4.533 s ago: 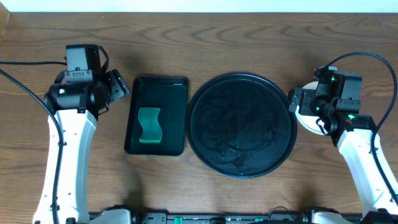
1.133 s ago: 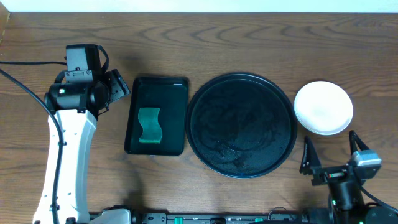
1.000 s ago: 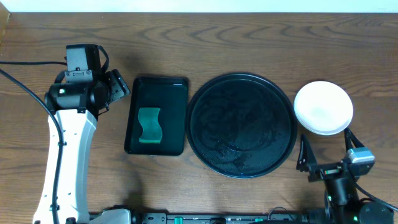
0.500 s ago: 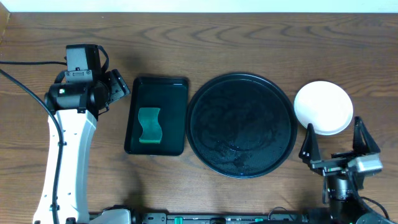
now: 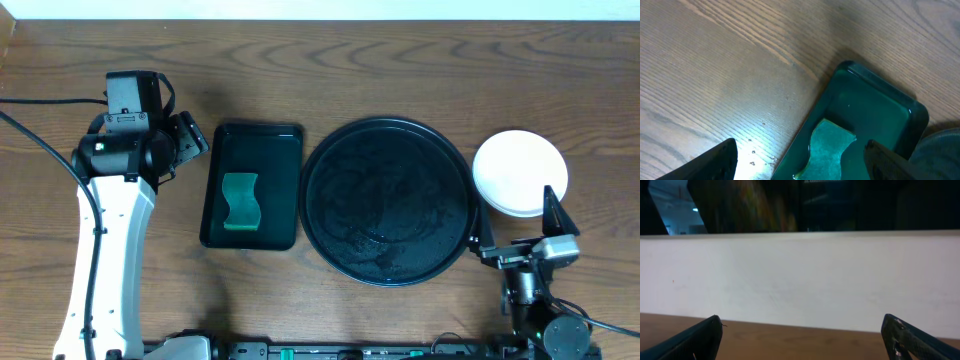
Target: Clean dirty plates on tray and stack at the side
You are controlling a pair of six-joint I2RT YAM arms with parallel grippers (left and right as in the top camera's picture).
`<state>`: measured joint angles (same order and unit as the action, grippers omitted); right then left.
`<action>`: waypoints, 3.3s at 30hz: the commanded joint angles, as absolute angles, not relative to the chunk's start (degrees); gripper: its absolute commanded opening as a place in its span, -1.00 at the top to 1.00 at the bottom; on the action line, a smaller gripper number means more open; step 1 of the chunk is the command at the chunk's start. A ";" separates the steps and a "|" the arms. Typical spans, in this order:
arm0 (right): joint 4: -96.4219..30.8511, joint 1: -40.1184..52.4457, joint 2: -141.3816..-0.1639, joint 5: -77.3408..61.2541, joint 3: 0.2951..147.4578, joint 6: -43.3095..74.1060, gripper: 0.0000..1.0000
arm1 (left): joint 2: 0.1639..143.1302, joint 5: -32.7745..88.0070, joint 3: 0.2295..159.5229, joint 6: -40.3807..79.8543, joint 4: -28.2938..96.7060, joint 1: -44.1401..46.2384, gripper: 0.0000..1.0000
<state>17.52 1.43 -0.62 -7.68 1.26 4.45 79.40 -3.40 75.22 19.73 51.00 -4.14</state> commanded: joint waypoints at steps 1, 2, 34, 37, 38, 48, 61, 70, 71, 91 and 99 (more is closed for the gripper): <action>15.27 2.35 -0.30 -7.75 0.30 3.53 -0.99 | 79.42 -4.32 75.88 20.38 51.13 -4.38 -0.62; 14.06 2.35 -0.30 -7.75 0.30 3.53 -0.98 | 79.42 -4.32 75.88 20.38 51.13 -4.38 -0.62; -4.23 2.35 -0.27 -1.56 0.30 -3.49 -0.99 | 79.42 -4.32 75.88 20.38 51.13 -4.38 -0.62; -4.23 2.35 -0.27 -1.56 0.30 -3.49 -0.99 | 79.42 -4.32 75.88 20.38 51.13 -4.38 -0.62; -4.21 2.35 -0.27 -1.56 0.30 -3.49 -0.98 | 79.42 -4.32 75.88 20.38 51.13 -4.38 -0.62; -4.23 2.35 -0.30 -1.54 0.32 -3.49 -0.99 | 79.42 -4.32 75.88 20.38 51.13 -4.38 -0.62; -4.23 2.35 -0.30 -1.54 0.32 -3.49 -0.98 | 79.42 -4.32 75.88 20.38 51.13 -4.38 -0.62; -4.23 2.35 -0.32 -1.56 0.32 -3.49 -0.98 | 79.42 -4.32 75.88 20.38 51.13 -4.38 -0.62; -4.23 2.35 -0.32 -1.56 0.32 -3.49 -0.99 | 79.42 -4.32 75.88 20.38 51.13 -4.38 -0.62; -4.23 2.35 -0.32 -1.56 0.32 -3.49 -0.99 | 67.94 -4.32 75.88 20.38 51.13 -4.27 -0.62; -4.23 2.35 -0.32 -1.54 0.32 -3.49 -0.98 | 59.96 -4.32 75.88 20.40 51.13 -4.27 -0.62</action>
